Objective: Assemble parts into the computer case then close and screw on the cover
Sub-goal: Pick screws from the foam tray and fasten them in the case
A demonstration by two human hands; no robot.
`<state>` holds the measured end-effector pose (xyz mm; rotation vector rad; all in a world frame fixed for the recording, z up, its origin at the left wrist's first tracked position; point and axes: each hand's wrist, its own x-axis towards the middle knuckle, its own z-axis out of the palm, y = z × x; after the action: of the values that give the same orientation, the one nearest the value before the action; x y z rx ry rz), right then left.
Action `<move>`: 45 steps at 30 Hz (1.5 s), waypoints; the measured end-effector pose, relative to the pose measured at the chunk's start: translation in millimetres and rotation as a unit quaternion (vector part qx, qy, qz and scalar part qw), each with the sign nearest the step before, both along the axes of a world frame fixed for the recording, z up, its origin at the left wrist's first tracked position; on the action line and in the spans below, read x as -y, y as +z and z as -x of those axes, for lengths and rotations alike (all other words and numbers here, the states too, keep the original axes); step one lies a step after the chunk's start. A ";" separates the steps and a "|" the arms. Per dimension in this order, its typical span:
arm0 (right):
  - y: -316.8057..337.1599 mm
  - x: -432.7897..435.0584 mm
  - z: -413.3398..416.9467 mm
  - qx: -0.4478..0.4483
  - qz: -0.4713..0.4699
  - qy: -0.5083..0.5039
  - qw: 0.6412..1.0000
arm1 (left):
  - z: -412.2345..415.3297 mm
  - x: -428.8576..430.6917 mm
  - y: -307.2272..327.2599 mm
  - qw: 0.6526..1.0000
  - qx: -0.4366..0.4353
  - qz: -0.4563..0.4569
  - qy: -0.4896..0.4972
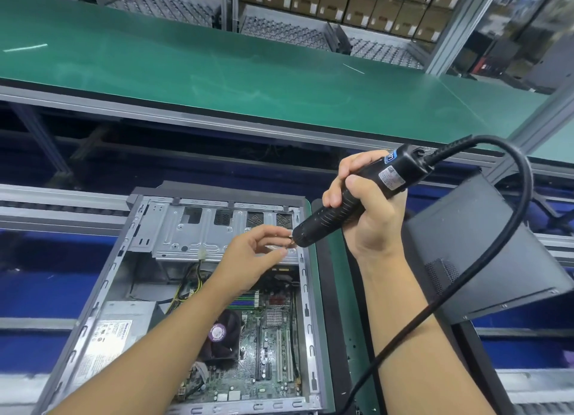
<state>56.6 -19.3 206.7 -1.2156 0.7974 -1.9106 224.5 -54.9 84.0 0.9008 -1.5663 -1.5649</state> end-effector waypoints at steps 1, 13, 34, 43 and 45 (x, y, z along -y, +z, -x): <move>-1.3 2.0 -0.4 -0.007 0.000 0.000 1.000 | -1.8 1.4 0.9 0.999 0.032 0.033 -0.001; -14.6 45.6 10.5 -0.040 -0.033 -0.049 0.997 | -26.6 -10.1 -47.7 0.920 0.086 -0.355 -0.140; -52.0 78.6 -51.9 -0.108 -0.115 0.035 0.987 | -16.5 -5.8 -84.7 0.878 -0.179 -0.362 0.257; -61.8 83.0 -49.7 -0.082 -0.128 0.039 0.988 | -18.7 -5.5 -87.2 0.875 -0.204 -0.365 0.244; -61.4 83.5 -50.1 -0.094 -0.123 0.042 0.987 | -18.6 -5.2 -86.8 0.874 -0.208 -0.366 0.244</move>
<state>106.7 -102.7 145.3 -1.2647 1.0330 -1.5924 243.1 -49.7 -2.8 1.1358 -0.3633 -1.8113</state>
